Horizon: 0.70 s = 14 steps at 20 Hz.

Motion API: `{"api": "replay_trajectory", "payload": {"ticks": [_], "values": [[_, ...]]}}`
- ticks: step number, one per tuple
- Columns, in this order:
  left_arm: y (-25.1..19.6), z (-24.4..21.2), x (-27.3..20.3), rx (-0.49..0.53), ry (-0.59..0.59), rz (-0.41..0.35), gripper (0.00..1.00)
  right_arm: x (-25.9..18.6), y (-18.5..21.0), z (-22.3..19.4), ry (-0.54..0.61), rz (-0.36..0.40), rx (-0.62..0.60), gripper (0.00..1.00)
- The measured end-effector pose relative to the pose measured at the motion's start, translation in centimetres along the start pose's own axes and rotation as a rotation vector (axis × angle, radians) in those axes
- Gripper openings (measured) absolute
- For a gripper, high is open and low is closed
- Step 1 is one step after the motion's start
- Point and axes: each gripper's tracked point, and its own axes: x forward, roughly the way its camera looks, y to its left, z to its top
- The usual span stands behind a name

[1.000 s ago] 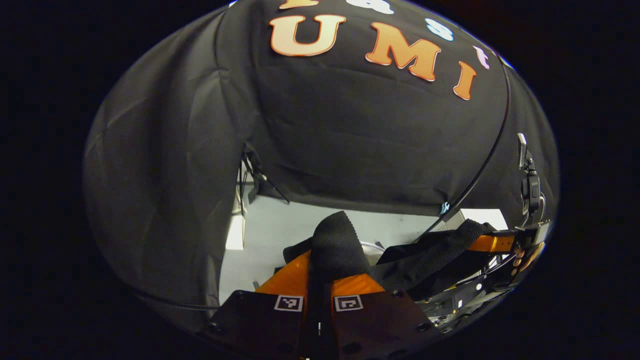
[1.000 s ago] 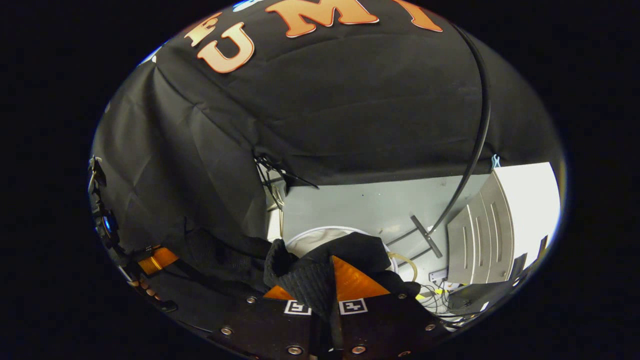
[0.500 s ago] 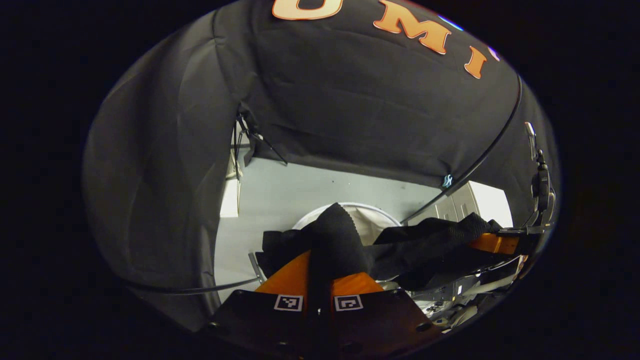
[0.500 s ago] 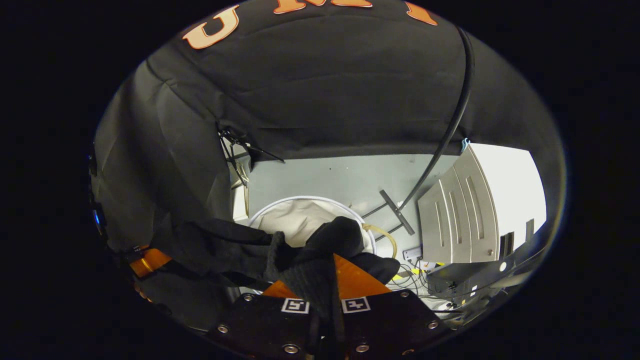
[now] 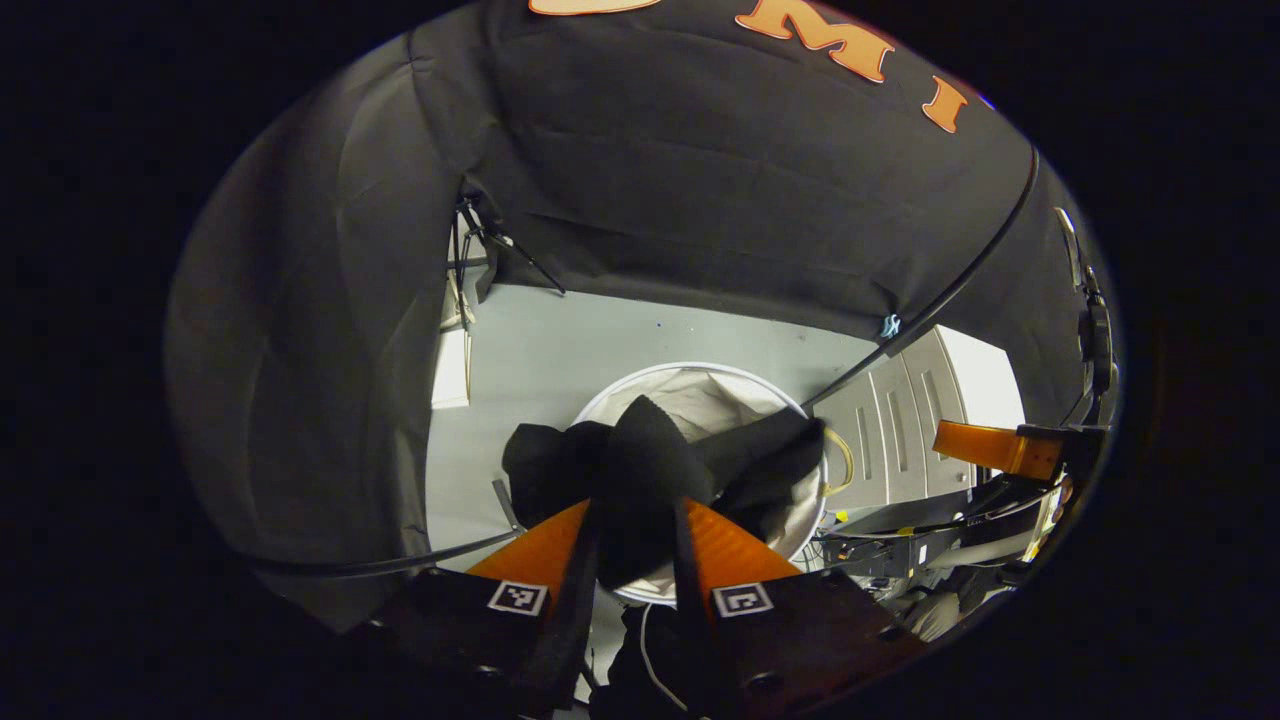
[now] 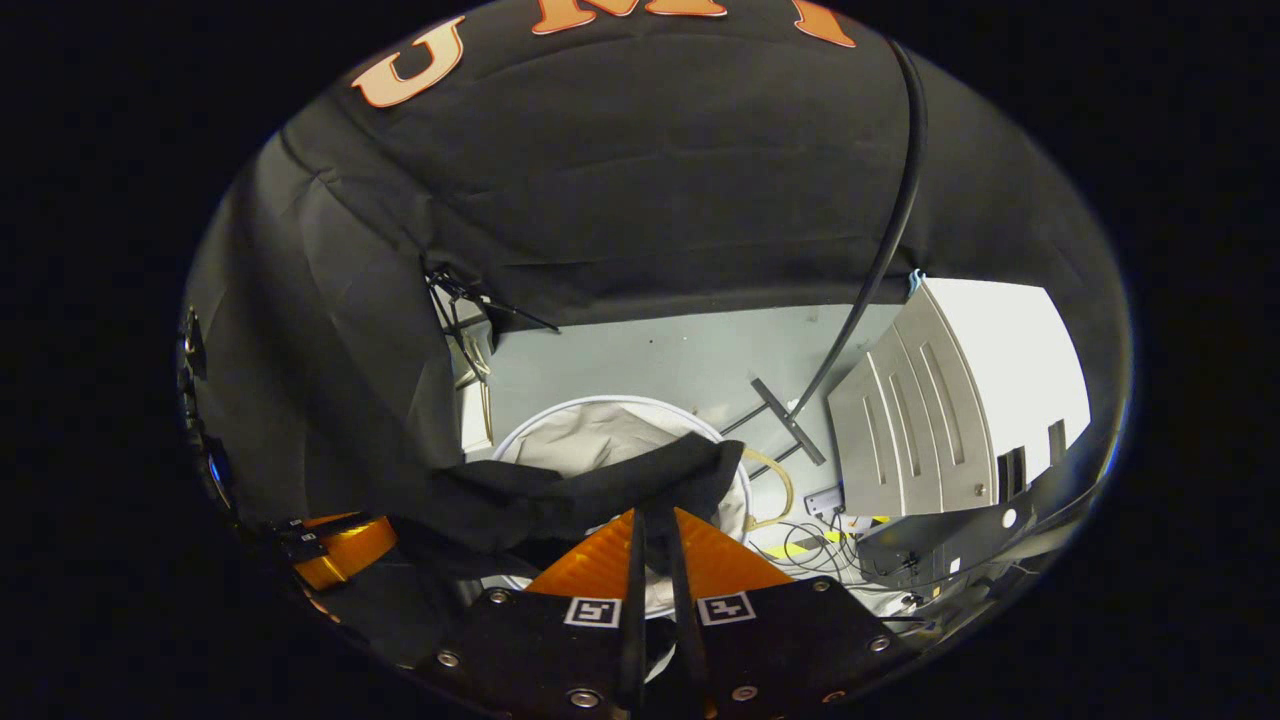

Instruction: Grasp the clothes on the hanger with both hands and then place them into the laundry hamper below.

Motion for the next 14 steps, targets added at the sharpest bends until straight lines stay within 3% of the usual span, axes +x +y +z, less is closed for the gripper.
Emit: {"api": "replay_trajectory", "payload": {"ticks": [4,7,9,10,13,14], "values": [[0.4,1.6,-0.8,0.014,-0.024,0.015,0.54,-0.5,0.3,0.2,-0.003,-0.004,0.014,0.28],[0.1,1.6,-1.2,0.005,-0.024,0.003,0.88,-0.9,0.5,0.1,-0.006,-0.005,-0.001,0.42],[0.5,1.6,-1.4,0.019,-0.029,0.016,0.84,-1.1,0.6,0.2,-0.008,-0.006,-0.002,0.49],[0.8,1.7,-1.7,0.027,-0.032,0.028,0.84,-1.3,0.3,0.0,-0.008,-0.013,-0.003,0.68],[1.1,2.2,-2.5,0.031,-0.051,0.044,0.97,-2.1,-0.4,0.2,-0.019,-0.041,-0.019,0.84],[1.4,2.6,-2.9,0.028,-0.064,0.053,0.96,-2.5,-0.5,0.4,-0.026,-0.049,-0.027,0.9]]}}
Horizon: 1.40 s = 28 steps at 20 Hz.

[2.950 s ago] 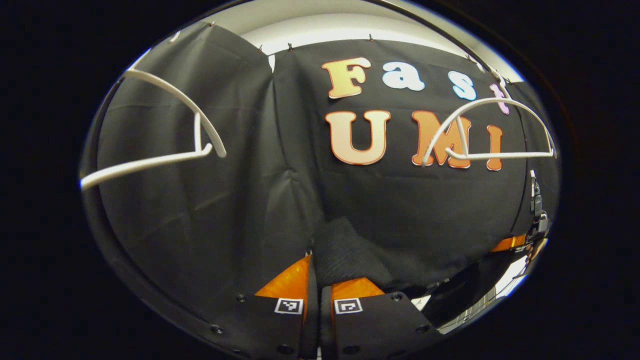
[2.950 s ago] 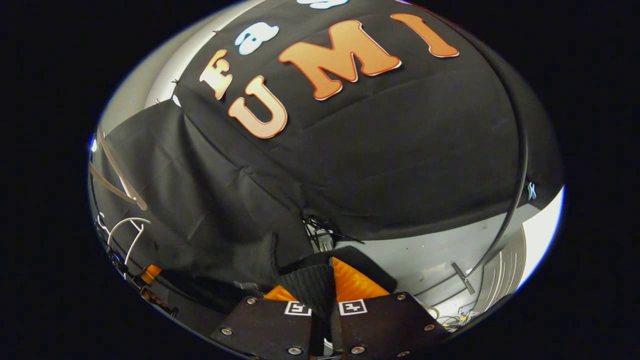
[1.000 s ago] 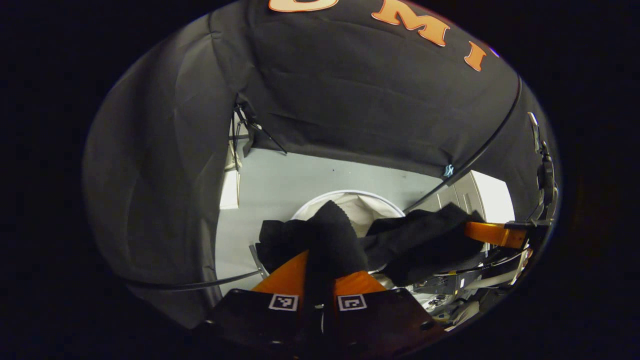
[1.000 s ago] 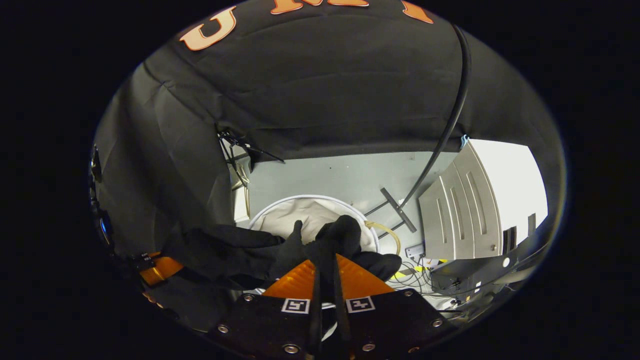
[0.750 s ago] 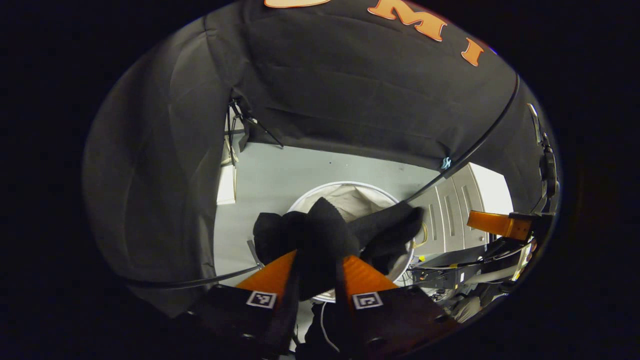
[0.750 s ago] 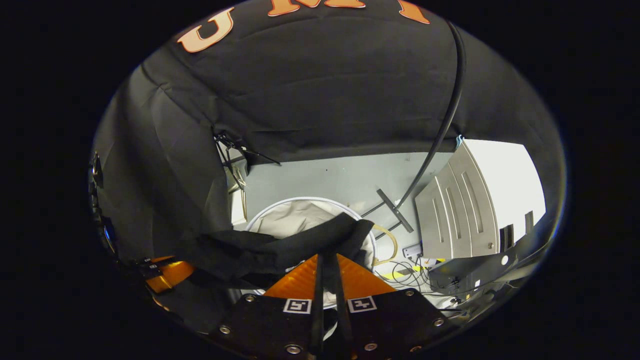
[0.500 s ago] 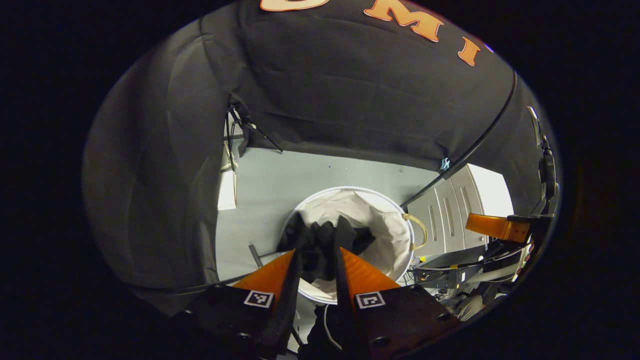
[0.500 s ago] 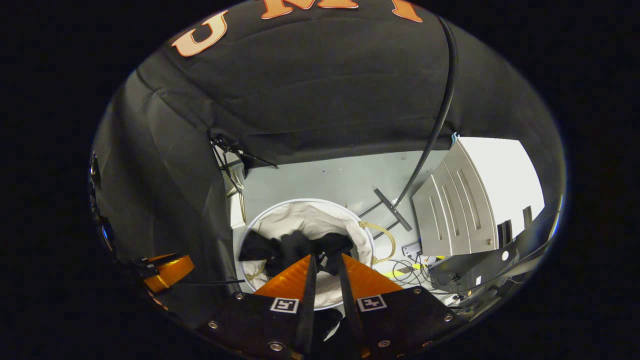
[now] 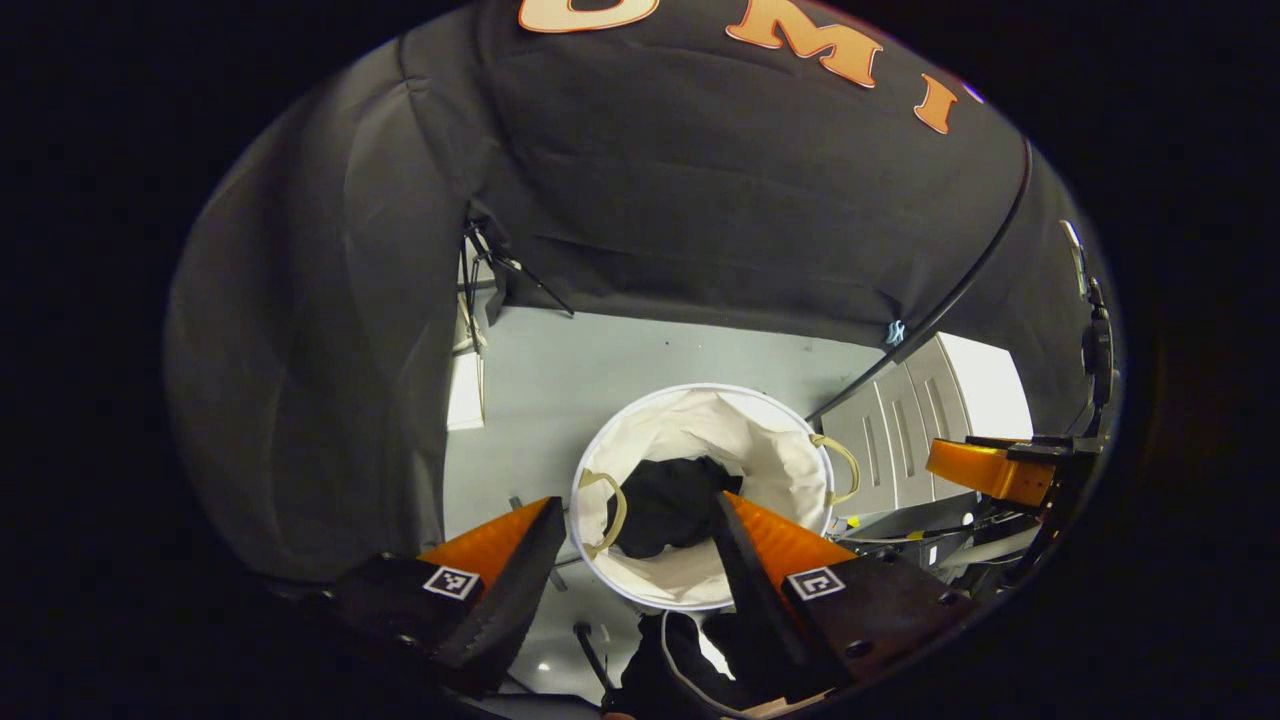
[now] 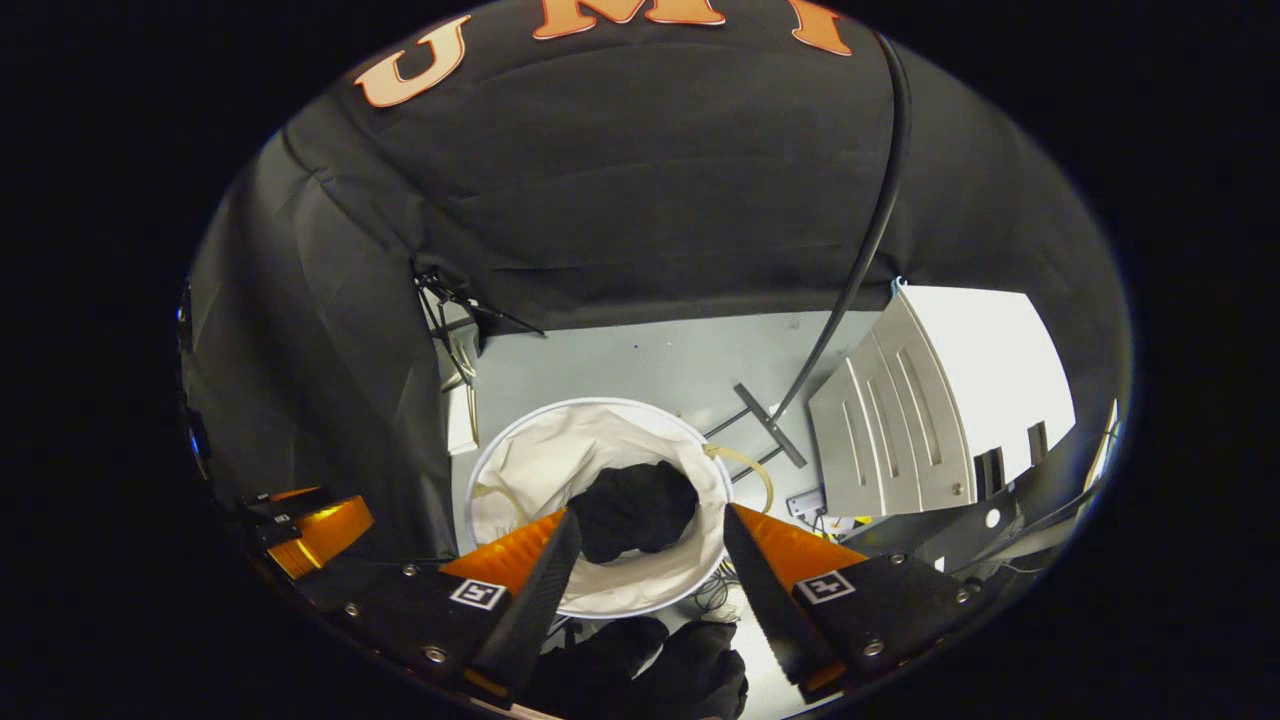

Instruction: Grasp the clothes on the hanger with both hands and then place them into the laundry hamper below.

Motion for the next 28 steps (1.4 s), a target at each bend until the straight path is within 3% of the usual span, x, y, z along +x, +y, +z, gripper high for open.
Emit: {"api": "replay_trajectory", "payload": {"ticks": [1,12,20,25,28], "values": [[0.2,0.5,-0.4,-0.004,-0.021,0.007,0.99,-0.4,-0.2,0.5,-0.011,-0.006,-0.006,0.93],[2.0,8.1,-9.2,-0.049,-0.334,0.117,0.99,-9.6,-3.4,6.7,-0.23,-0.019,0.025,0.93],[0.1,12.4,-22.6,-0.085,-0.653,0.225,0.98,-19.9,-5.3,12.0,-0.463,-0.02,-0.054,0.93],[-2.1,16.3,-31.3,-0.031,-0.86,0.281,1.0,-26.4,-5.4,15.0,-0.602,0.032,-0.088,0.93],[-3.9,18.1,-35.5,-0.025,-0.959,0.289,0.95,-29.7,-6.1,16.5,-0.682,0.028,-0.126,0.93]]}}
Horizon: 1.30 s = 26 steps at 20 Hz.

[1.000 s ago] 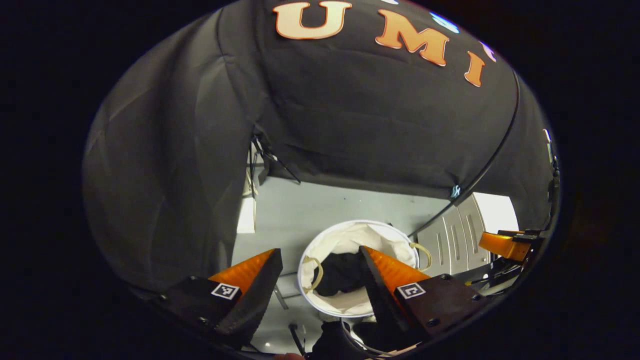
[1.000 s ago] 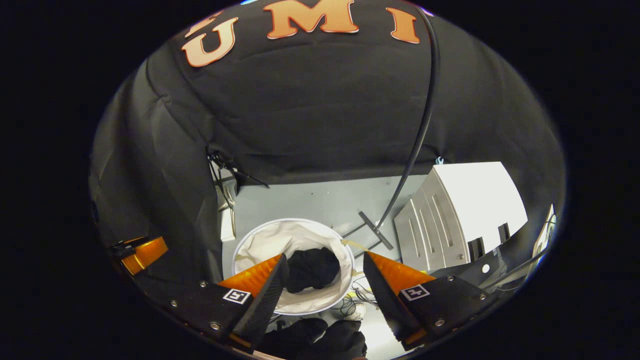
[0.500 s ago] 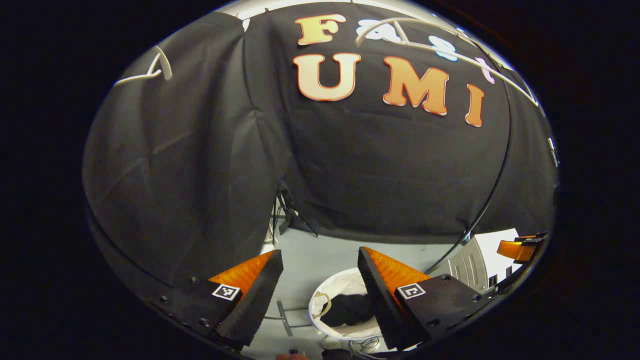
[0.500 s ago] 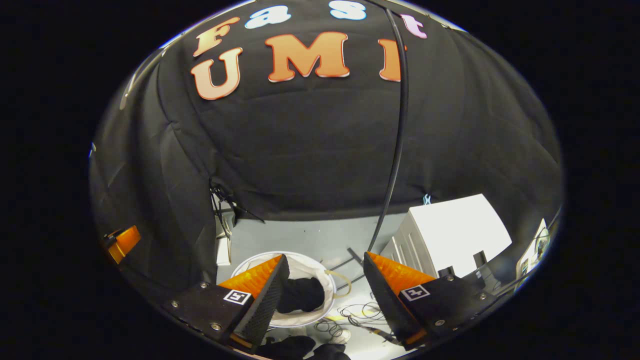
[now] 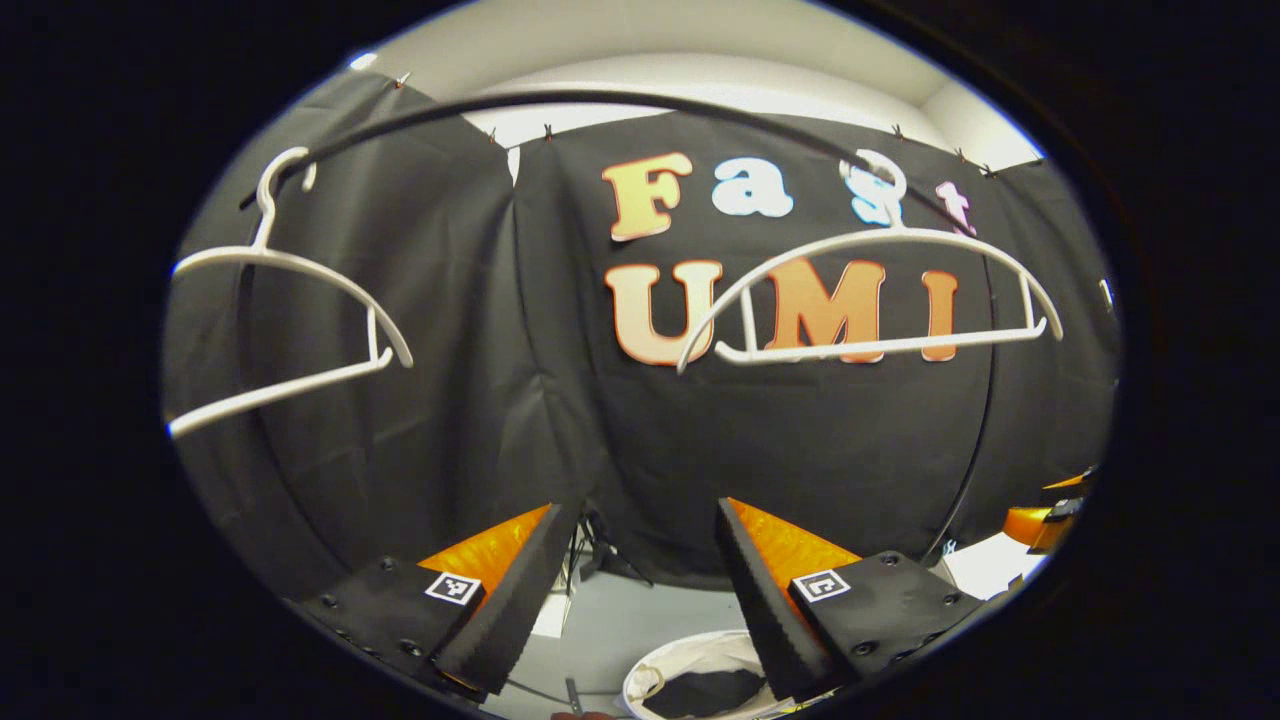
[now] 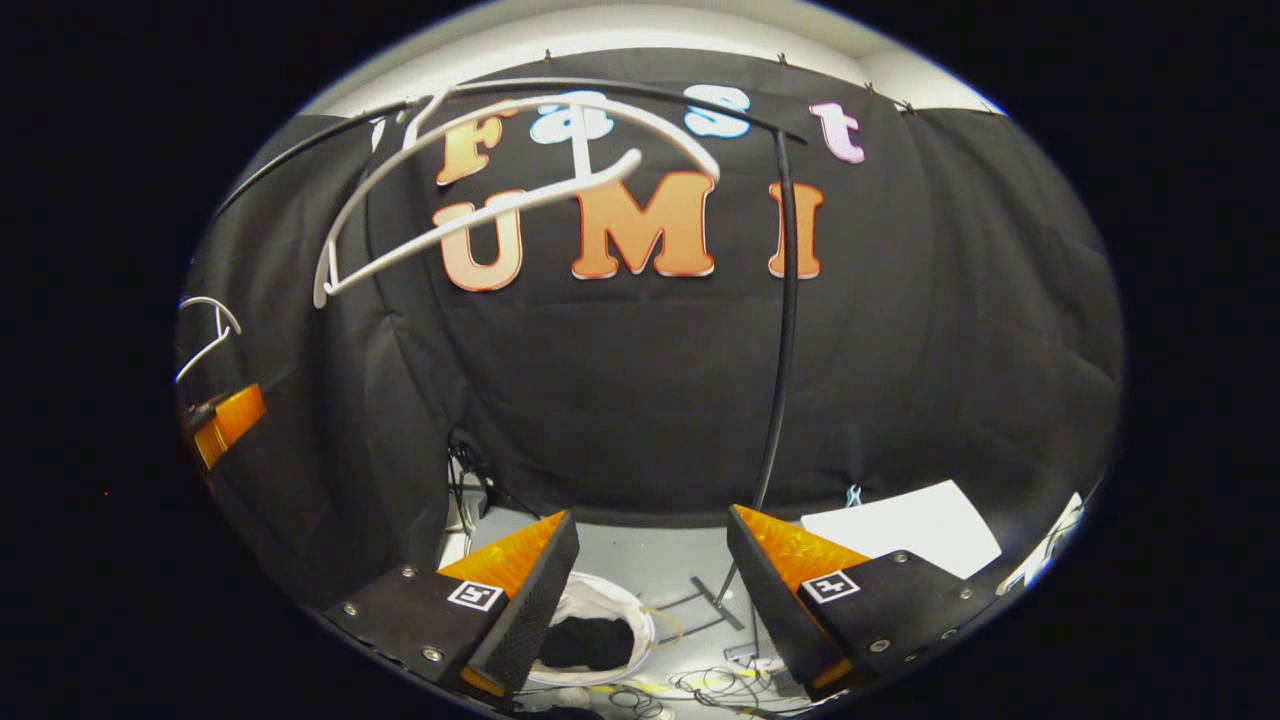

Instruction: Grasp the clothes on the hanger with both hands and then place them into the laundry hamper below.

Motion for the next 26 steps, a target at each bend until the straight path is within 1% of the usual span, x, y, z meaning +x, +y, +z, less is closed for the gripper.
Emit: {"api": "replay_trajectory", "payload": {"ticks": [1,2,3,5,9,10,12,13,16,21,22,25,26], "values": [[-0.2,1.2,-0.5,-0.008,-0.03,0.001,0.98,-0.7,-0.2,0.7,-0.028,0.004,0.002,0.93],[-0.6,2.4,-0.8,-0.017,-0.056,-0.003,0.95,-1.6,-0.4,1.5,-0.055,0.005,0.005,0.93],[-1.0,3.3,-1.4,-0.025,-0.08,-0.008,0.97,-2.3,-0.6,2.3,-0.079,0.004,0.007,0.93],[-1.7,4.8,-2.8,-0.033,-0.103,-0.017,0.97,-3.6,-1.6,4.0,-0.131,0.0,0.0,0.93],[-2.5,5.7,-4.1,-0.046,-0.13,-0.001,0.96,-5.7,-2.5,6.6,-0.219,0.014,-0.021,0.93],[-2.5,6.0,-4.5,-0.043,-0.138,0.008,0.95,-6.4,-2.9,7.2,-0.241,0.014,-0.027,1.0],[-2.1,6.6,-5.4,-0.035,-0.159,0.041,0.95,-7.6,-3.8,8.2,-0.279,0.005,-0.038,1.0],[-2.1,7.0,-5.8,-0.038,-0.171,0.054,0.94,-8.0,-3.9,8.7,-0.296,0.01,-0.04,1.0],[-2.2,7.8,-7.2,-0.053,-0.184,0.055,0.94,-9.3,-4.0,9.7,-0.326,0.023,-0.045,1.0],[-1.1,9.7,-8.5,-0.029,-0.216,0.071,0.94,-10.4,-3.8,11.6,-0.368,0.032,-0.045,1.0],[-0.9,9.8,-8.6,-0.022,-0.218,0.073,0.94,-10.7,-3.7,12.0,-0.373,0.032,-0.038,0.84],[-0.6,9.8,-8.1,-0.017,-0.219,0.072,0.94,-11.0,-3.1,13.4,-0.395,0.033,-0.039,0.84],[-0.4,9.9,-7.9,-0.017,-0.218,0.07,0.94,-11.1,-3.0,13.8,-0.408,0.028,-0.042,1.0]]}}
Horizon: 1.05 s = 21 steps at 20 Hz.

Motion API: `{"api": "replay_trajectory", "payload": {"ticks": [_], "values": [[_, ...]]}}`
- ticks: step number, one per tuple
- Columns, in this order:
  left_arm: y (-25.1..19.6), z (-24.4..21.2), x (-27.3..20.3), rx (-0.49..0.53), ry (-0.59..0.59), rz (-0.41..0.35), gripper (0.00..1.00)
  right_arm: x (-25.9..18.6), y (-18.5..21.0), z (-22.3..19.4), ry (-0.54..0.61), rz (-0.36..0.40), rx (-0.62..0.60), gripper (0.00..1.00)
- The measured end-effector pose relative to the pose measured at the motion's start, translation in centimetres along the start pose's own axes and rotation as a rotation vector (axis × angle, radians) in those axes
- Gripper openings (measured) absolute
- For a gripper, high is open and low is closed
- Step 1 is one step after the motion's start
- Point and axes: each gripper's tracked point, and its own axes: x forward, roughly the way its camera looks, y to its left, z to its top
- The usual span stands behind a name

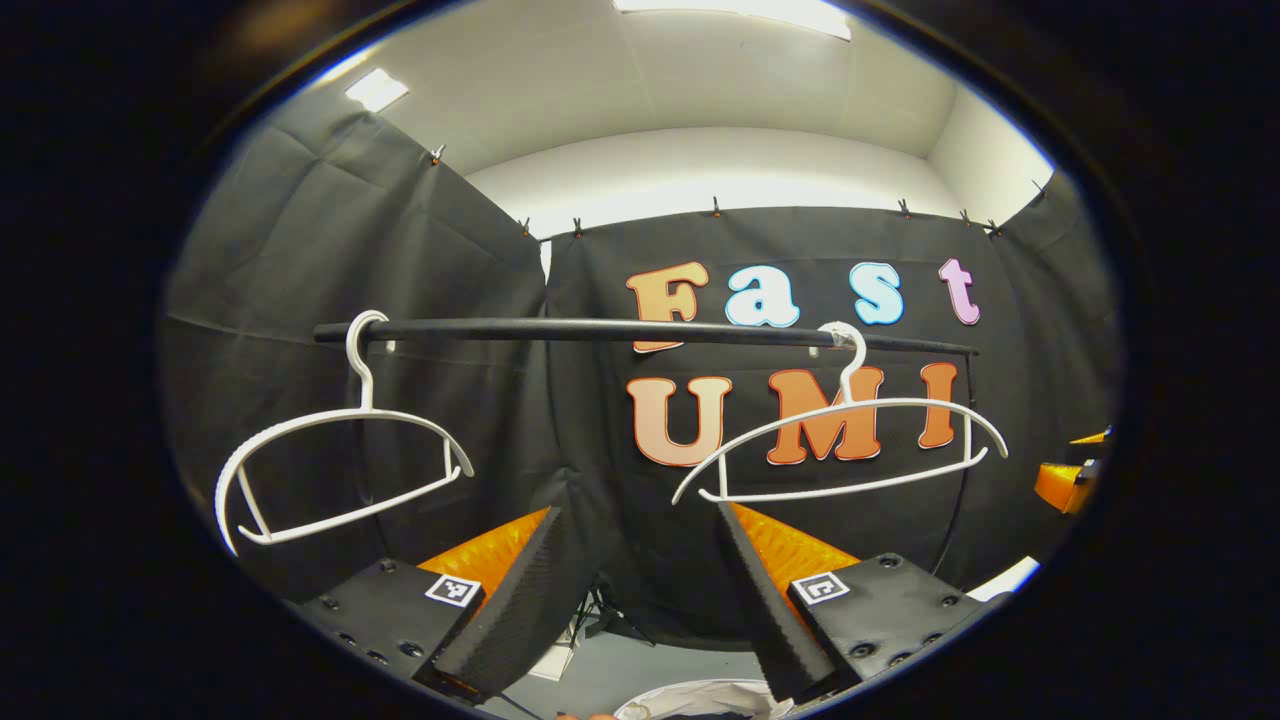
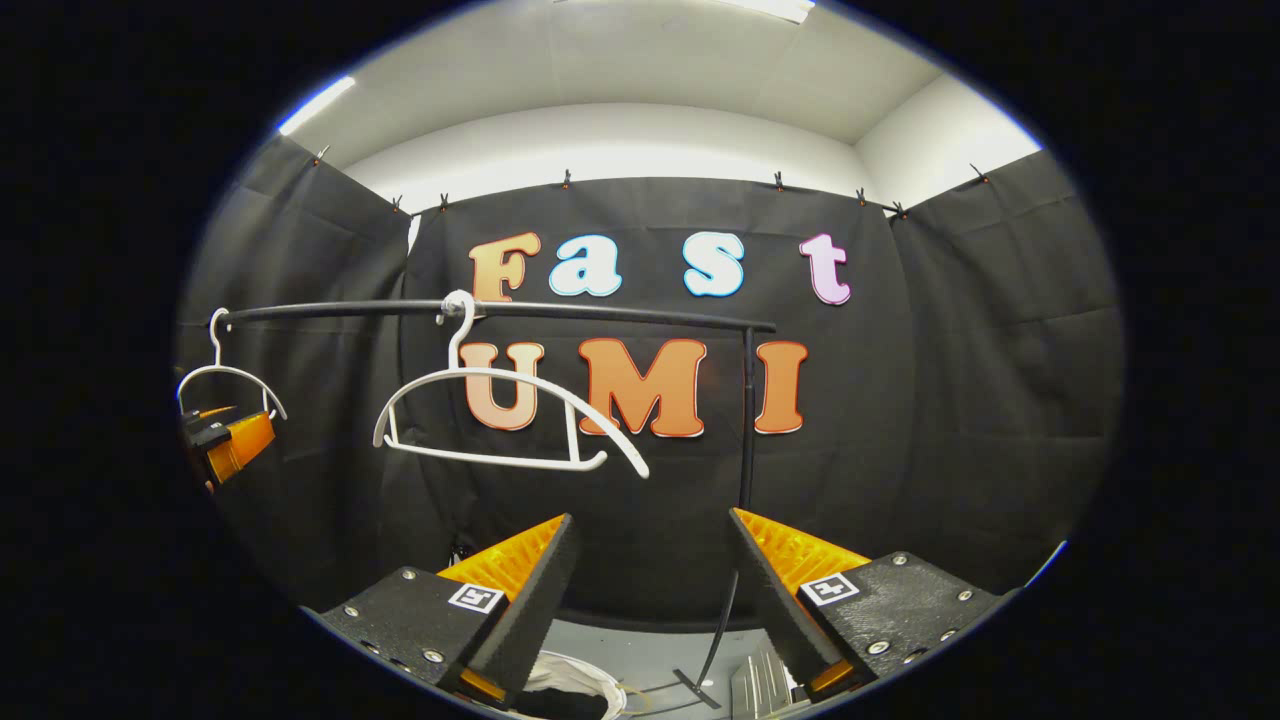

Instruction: Grasp the clothes on the hanger with both hands and then place them into the laundry hamper below.

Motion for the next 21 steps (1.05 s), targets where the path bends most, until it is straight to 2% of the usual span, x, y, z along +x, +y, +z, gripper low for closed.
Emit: {"api": "replay_trajectory", "payload": {"ticks": [2,4,5,14,15,16,21], "values": [[1.2,-0.1,0.7,0.001,0.006,0.003,0.94,0.3,0.4,0.4,-0.009,-0.012,-0.002,1.0],[1.9,-0.3,1.0,-0.005,0.007,-0.001,0.94,0.6,1.2,0.7,-0.014,-0.011,0.008,0.84],[2.1,-0.6,1.1,-0.007,0.014,-0.004,0.94,0.8,1.4,0.7,-0.009,-0.018,0.014,1.0],[2.3,-2.5,2.7,-0.036,0.053,-0.07,0.97,1.1,4.9,0.4,0.001,-0.021,0.026,1.0],[2.3,-2.7,2.7,-0.038,0.056,-0.081,0.94,1.1,5.4,0.3,0.0,-0.021,0.029,1.0],[2.3,-2.8,2.8,-0.039,0.057,-0.091,0.97,0.0,5.7,0.1,-0.004,-0.022,0.03,1.0],[3.2,-3.2,2.9,-0.045,0.059,-0.117,0.94,-0.8,6.7,-0.1,-0.002,-0.03,0.03,1.0]]}}
